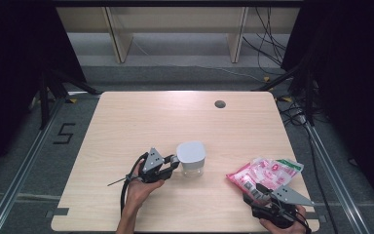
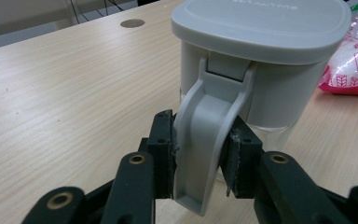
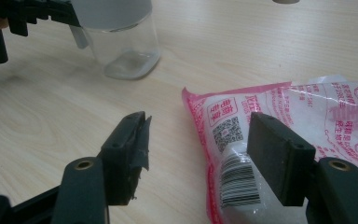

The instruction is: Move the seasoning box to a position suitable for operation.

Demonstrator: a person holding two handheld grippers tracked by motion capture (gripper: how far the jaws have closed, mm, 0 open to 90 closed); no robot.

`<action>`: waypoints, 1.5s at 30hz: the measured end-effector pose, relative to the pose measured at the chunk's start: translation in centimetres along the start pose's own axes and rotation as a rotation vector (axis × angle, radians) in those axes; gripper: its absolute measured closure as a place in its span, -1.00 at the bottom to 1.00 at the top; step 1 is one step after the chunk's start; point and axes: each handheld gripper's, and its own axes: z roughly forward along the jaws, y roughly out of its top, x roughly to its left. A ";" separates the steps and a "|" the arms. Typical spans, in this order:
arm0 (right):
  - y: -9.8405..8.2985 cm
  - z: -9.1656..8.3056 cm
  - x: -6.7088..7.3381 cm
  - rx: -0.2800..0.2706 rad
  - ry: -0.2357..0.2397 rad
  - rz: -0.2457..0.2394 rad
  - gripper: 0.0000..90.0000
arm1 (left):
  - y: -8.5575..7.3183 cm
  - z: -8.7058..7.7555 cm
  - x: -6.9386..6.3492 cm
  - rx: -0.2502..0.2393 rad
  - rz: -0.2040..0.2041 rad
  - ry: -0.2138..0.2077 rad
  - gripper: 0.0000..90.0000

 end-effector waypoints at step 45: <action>0.0 -0.2 -0.2 0.013 0.007 -0.003 -0.14 | 0.3 1.7 -1.0 -0.029 0.092 0.019 0.55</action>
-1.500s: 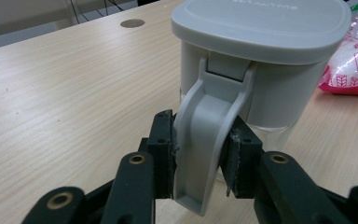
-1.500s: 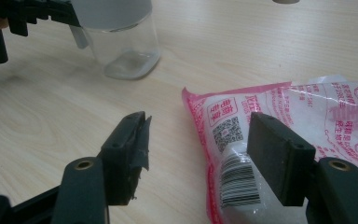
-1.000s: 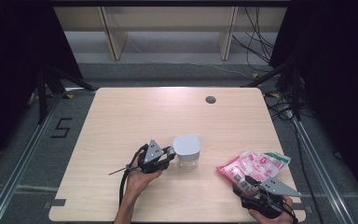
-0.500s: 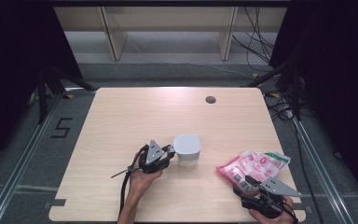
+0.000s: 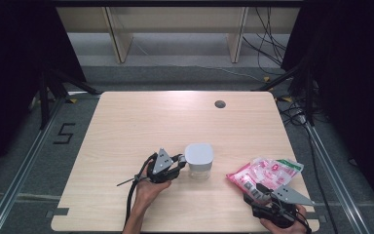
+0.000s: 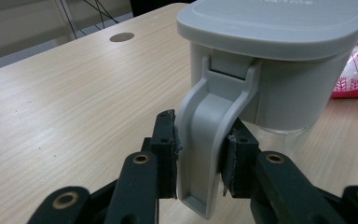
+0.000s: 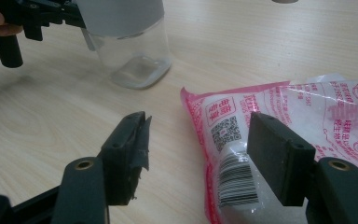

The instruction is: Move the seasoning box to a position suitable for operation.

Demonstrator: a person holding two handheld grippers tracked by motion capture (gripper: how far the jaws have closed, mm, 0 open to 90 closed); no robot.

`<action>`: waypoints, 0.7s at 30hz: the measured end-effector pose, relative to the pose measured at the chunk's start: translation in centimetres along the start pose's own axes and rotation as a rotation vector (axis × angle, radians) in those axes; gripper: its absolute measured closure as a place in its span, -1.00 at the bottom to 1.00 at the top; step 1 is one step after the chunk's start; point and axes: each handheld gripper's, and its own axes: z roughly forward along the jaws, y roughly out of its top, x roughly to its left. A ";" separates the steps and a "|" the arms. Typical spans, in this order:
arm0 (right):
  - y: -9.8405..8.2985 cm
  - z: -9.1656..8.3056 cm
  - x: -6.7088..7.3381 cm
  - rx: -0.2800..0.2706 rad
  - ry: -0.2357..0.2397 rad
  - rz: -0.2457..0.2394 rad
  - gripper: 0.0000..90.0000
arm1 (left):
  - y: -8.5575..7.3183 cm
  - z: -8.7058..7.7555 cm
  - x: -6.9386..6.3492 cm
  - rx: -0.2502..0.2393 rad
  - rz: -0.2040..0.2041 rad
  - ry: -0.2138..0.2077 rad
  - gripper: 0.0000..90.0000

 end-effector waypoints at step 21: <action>0.0 0.1 0.1 0.000 0.004 0.010 -0.14 | -0.2 0.0 0.1 -0.018 -0.069 -0.026 0.53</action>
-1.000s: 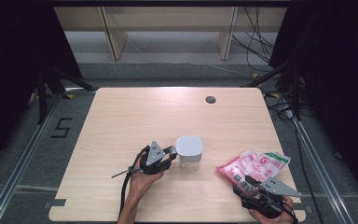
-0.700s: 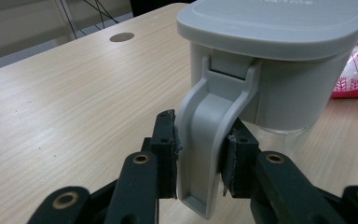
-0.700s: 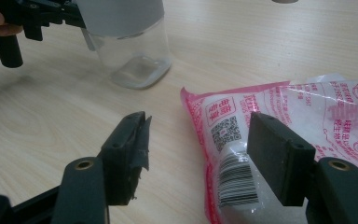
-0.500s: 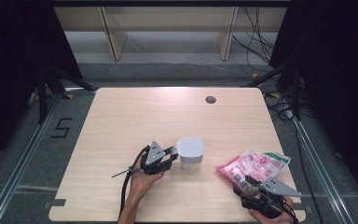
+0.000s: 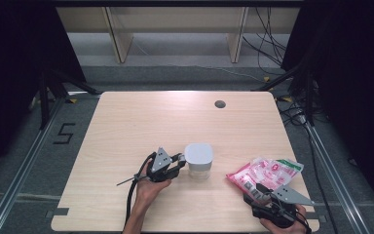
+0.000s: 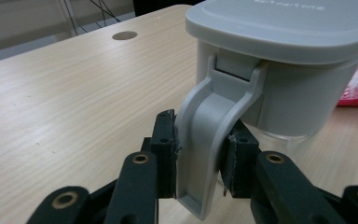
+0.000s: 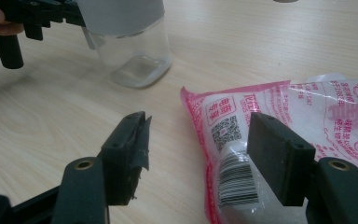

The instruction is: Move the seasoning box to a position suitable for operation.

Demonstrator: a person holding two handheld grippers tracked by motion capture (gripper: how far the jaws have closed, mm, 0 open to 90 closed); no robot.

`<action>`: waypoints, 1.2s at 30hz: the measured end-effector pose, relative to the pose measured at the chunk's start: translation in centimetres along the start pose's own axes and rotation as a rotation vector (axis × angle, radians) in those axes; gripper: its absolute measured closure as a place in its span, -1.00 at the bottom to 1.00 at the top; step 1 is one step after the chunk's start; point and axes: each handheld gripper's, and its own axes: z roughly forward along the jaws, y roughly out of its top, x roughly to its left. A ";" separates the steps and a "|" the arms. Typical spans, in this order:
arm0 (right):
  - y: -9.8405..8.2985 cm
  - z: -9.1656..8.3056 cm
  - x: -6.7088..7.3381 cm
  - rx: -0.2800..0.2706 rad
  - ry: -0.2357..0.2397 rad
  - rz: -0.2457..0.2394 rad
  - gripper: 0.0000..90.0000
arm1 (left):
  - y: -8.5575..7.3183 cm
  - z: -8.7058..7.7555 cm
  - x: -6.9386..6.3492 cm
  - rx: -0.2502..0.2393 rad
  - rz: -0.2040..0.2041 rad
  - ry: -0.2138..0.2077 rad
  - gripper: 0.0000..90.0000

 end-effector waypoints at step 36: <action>-0.1 0.0 -0.4 -0.013 -0.007 -0.003 -0.14 | 2.1 -4.5 -0.6 0.021 -0.076 0.004 -0.22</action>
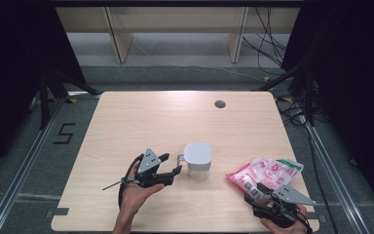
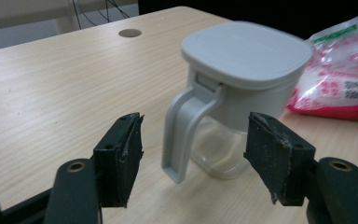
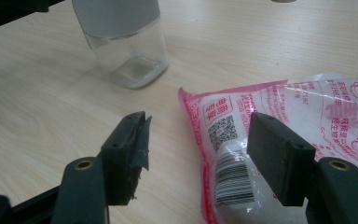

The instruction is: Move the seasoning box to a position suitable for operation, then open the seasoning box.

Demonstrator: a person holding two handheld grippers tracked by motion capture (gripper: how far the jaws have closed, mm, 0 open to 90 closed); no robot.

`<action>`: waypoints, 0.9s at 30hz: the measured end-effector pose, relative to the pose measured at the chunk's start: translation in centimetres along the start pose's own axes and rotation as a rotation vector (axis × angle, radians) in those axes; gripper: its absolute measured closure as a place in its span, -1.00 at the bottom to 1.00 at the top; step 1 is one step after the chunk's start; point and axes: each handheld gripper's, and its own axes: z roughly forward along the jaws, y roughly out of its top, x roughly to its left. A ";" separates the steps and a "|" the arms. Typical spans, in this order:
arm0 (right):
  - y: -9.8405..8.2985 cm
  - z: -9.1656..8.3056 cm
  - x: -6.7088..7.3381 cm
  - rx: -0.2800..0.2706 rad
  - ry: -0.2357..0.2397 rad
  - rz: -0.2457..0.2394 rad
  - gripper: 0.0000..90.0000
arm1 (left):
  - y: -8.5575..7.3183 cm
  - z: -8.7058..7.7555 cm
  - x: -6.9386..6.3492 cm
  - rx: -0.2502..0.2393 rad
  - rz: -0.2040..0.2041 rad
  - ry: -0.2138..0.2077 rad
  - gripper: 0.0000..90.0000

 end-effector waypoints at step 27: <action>0.1 0.2 0.2 0.001 0.009 0.027 -0.15 | 3.5 -0.8 -1.8 -0.099 0.116 -0.041 0.74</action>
